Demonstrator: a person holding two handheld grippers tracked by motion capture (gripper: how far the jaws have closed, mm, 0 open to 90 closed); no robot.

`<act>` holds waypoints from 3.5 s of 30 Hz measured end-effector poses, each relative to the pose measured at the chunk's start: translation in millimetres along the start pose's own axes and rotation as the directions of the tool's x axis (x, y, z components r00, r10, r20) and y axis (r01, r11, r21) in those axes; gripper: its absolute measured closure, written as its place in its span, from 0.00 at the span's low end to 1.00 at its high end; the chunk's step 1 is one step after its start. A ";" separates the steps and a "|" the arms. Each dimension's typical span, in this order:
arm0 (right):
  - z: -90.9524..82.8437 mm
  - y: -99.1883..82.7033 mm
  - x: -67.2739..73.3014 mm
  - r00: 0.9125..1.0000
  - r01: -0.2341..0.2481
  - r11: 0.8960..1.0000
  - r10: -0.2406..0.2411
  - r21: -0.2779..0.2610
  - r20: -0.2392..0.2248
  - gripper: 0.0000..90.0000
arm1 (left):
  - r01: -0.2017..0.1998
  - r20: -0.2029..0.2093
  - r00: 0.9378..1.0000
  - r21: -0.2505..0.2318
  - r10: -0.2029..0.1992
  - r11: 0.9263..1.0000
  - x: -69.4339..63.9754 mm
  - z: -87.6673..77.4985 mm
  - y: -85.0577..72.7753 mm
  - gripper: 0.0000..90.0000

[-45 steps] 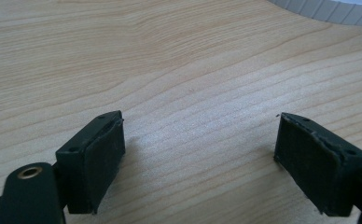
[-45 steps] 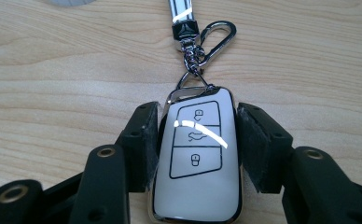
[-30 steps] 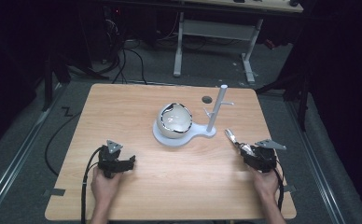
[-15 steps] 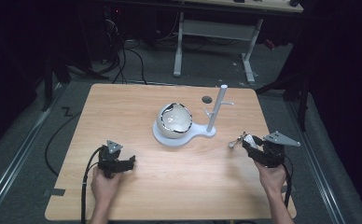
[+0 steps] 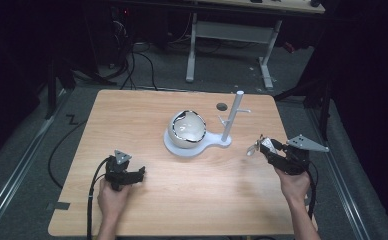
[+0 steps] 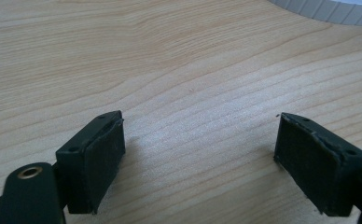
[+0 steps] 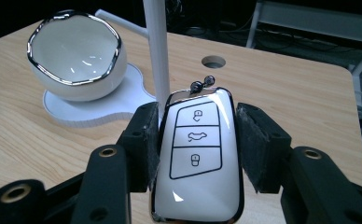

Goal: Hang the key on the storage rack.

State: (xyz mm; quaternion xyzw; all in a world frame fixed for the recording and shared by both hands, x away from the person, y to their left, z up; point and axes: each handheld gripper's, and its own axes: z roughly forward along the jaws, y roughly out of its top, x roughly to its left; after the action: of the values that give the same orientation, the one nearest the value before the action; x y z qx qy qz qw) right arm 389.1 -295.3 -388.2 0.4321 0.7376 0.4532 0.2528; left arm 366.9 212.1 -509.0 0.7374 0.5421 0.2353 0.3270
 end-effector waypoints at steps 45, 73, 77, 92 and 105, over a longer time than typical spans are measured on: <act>-2.8 57.0 13.0 0.995 0.063 0.992 -0.070 -0.108 -0.066 0.57 | 0.001 0.000 1.000 0.000 -0.001 1.000 0.0 0.0 0.0 0.18; -6.4 91.9 15.1 0.993 0.094 0.981 -0.105 -0.167 -0.058 0.57 | 0.000 0.000 1.000 0.000 0.000 1.000 0.0 0.0 0.0 0.18; -8.6 99.0 13.5 0.992 0.096 0.979 -0.108 -0.180 -0.058 0.57 | 0.000 0.000 1.000 0.000 0.000 1.000 0.0 0.0 0.0 0.18; -2.1 115.8 10.7 0.993 0.101 0.978 -0.110 -0.185 -0.041 0.57 | 0.001 0.000 1.000 0.000 -0.001 1.000 0.0 -0.1 -0.1 0.18; 1.8 119.9 2.4 0.995 0.090 0.980 -0.094 -0.178 -0.017 0.57 | 0.000 0.000 1.000 0.000 0.000 1.000 0.0 0.0 0.0 0.18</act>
State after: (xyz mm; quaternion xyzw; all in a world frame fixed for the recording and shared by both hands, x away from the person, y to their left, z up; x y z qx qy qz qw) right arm 438.2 -266.5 -282.7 0.3677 0.7165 0.5103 0.3017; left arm 366.8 212.1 -509.0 0.7373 0.5423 0.2353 0.3270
